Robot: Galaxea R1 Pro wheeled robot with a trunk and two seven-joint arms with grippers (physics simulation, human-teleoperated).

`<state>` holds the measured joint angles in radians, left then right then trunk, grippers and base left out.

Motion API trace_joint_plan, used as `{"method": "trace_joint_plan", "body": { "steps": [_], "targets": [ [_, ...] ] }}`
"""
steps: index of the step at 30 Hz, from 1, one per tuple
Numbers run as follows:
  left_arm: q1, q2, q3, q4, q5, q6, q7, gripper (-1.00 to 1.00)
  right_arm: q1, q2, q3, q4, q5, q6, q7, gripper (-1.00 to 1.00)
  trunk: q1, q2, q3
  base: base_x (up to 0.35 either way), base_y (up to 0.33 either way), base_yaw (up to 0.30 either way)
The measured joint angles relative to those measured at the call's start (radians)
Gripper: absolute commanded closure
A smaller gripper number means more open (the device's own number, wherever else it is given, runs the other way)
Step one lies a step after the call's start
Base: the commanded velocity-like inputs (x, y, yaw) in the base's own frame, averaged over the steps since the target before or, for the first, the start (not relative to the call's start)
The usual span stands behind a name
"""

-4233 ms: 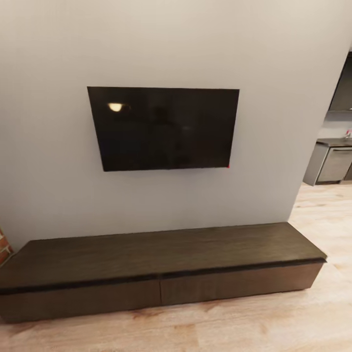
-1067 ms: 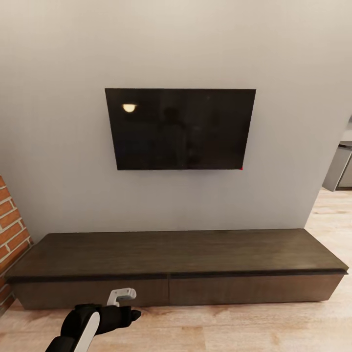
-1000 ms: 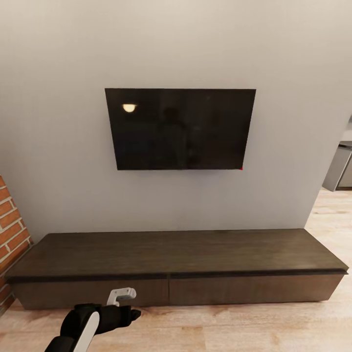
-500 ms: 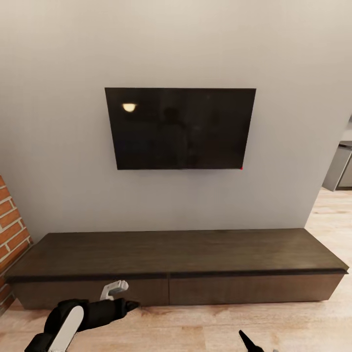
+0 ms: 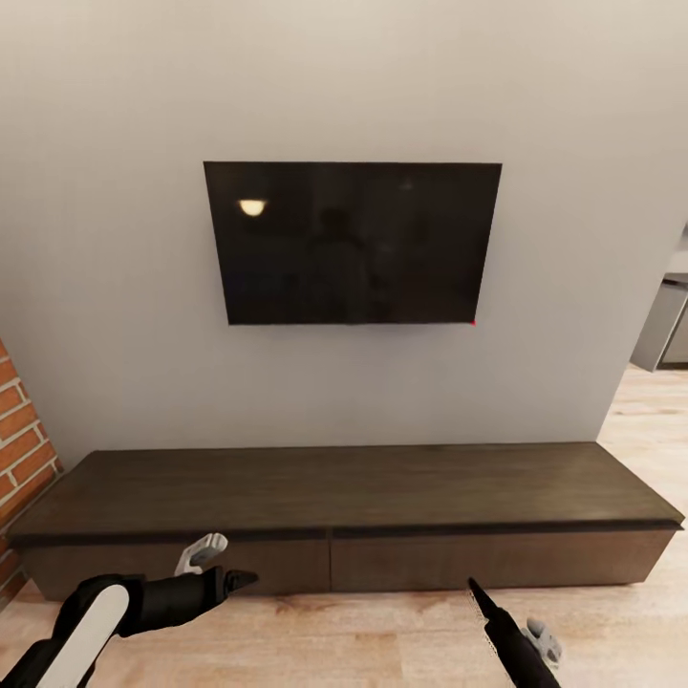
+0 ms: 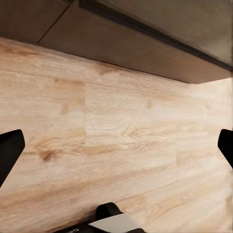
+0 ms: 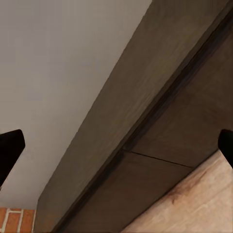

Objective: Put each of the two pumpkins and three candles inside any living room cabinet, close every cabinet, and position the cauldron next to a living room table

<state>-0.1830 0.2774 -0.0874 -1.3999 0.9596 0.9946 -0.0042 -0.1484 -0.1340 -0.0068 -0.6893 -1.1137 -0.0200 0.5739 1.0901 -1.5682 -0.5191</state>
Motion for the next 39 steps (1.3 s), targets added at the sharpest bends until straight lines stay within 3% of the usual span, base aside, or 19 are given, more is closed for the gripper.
{"method": "trace_joint_plan", "body": {
  "steps": [4, 7, 13, 16, 20, 24, 27, 30, 34, 39],
  "targets": [
    [-0.005, -0.004, -0.003, 0.028, 0.028, 0.000, 0.000, -1.00, -0.041, 0.011, 0.005, 0.010, -0.001, -0.087, -0.005, -1.00, 0.015, -0.028, -0.013, 0.000, 0.000, 0.000],
    [-0.010, -0.005, -0.005, 0.040, 0.050, 0.001, 0.000, -1.00, -0.076, 0.028, 0.010, 0.033, 0.001, -0.106, -0.006, -1.00, 0.027, -0.049, -0.022, 0.000, 0.000, 0.000],
    [-0.028, -0.001, -0.017, 0.082, 0.108, 0.002, 0.000, -1.00, -0.220, 0.049, 0.064, 0.217, 0.026, -0.117, 0.011, -1.00, 0.050, -0.091, -0.041, 0.000, 0.000, 0.000],
    [-0.032, 0.000, -0.040, 0.095, 0.147, 0.002, 0.000, -1.00, -0.249, 0.053, 0.075, 0.248, 0.029, -0.118, 0.015, -1.00, 0.061, -0.112, -0.050, 0.000, 0.000, 0.000],
    [-0.038, 0.003, -0.063, 0.101, 0.192, 0.002, 0.000, -1.00, -0.263, 0.063, 0.078, 0.260, 0.023, -0.116, 0.022, -1.00, 0.077, -0.140, -0.063, 0.000, 0.000, 0.000],
    [-0.045, 0.012, -0.069, 0.111, 0.211, 0.003, -0.002, -1.00, -0.266, 0.067, 0.079, 0.258, 0.024, -0.124, 0.021, -1.00, 0.092, -0.168, -0.075, 0.000, 0.000, 0.000],
    [-0.047, 0.038, -0.074, 0.114, 0.250, 0.004, -0.034, -1.00, -0.266, 0.074, 0.079, 0.257, 0.027, -0.141, 0.013, -1.00, 0.104, -0.189, -0.085, 0.000, 0.000, 0.000],
    [-0.048, 0.072, -0.106, 0.115, 0.292, 0.004, -0.093, -1.00, -0.266, 0.086, 0.080, 0.255, 0.027, -0.187, 0.013, -1.00, 0.115, -0.210, -0.094, 0.000, 0.000, 0.000],
    [-0.048, 0.093, -0.127, 0.117, 0.304, 0.005, -0.133, -1.00, -0.266, 0.090, 0.076, 0.255, 0.020, -0.205, 0.020, -1.00, 0.130, -0.238, -0.107, 0.000, 0.000, 0.000],
    [-0.050, 0.098, -0.131, 0.131, 0.307, 0.005, -0.150, -1.00, -0.266, 0.091, 0.075, 0.256, 0.015, -0.207, 0.023, -1.00, 0.150, -0.273, -0.122, 0.000, 0.000, 0.000]
  ]
}}
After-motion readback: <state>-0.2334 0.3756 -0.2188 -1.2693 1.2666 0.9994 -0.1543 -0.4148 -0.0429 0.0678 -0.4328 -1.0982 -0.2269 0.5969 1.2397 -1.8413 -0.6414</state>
